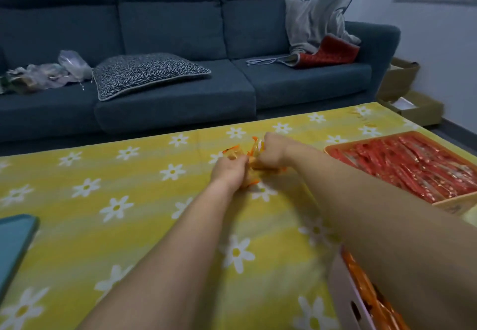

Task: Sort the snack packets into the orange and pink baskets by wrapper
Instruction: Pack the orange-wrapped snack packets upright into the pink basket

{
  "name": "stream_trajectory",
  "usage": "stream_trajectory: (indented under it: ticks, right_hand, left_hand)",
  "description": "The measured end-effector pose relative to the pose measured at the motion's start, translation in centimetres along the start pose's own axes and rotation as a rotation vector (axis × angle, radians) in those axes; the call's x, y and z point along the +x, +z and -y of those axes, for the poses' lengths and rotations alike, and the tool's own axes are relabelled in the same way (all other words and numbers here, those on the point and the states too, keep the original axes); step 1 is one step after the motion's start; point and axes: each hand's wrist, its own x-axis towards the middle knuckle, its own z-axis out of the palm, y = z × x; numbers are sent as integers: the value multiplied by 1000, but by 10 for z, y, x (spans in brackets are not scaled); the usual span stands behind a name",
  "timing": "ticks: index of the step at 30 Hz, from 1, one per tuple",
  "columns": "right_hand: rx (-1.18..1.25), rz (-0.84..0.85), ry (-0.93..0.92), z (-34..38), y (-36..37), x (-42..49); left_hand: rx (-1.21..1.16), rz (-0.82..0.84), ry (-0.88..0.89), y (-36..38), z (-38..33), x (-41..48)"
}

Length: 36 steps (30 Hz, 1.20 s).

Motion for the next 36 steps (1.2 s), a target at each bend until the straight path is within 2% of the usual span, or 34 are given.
stream_trajectory:
  ticks: [2,4,6,9,12,16,20,23,24,26,28,32,36]
  right_hand:
    - [60,87,31,-2,8,3]
    - [173,80,42,-5,7,-1]
    - [344,115,54,-3,-3,-16]
    - [580,162,58,-1,-27,-59]
    - [743,62,45,-5,-53,-123]
    - [821,-94,63,-37,-82,-220]
    - [812,-281,172,-91,-90,-302]
    - [690,-420,223,-122,-69,-325]
    - [615,-389,233,-128,-59,-329]
    - [399,-212,238,-135,-36,-329]
    - [246,-89,240,-139,-20,-326]
    - [192,-177,183,-154,-26,-318]
    - [142,-119,121,-165,-30,-316]
  left_hand:
    - [-249,-2,-72,17,-6,1]
    - [-408,-4,-99,23,-10,0]
    - [-491,-15,-106,20,-12,-6]
    - [-557,-30,-27,9,-24,-35]
    - [-655,60,82,1,-46,-92]
    - [-655,207,188,9,-73,-175]
    - [-512,295,264,43,-80,-245]
    - [-121,246,388,72,-66,-268]
    - [94,221,459,80,-57,-273]
    - [520,175,547,90,-36,-277]
    - [709,162,502,90,-22,-279]
    - [514,159,458,77,-24,-280]
    - [420,203,392,68,-29,-277]
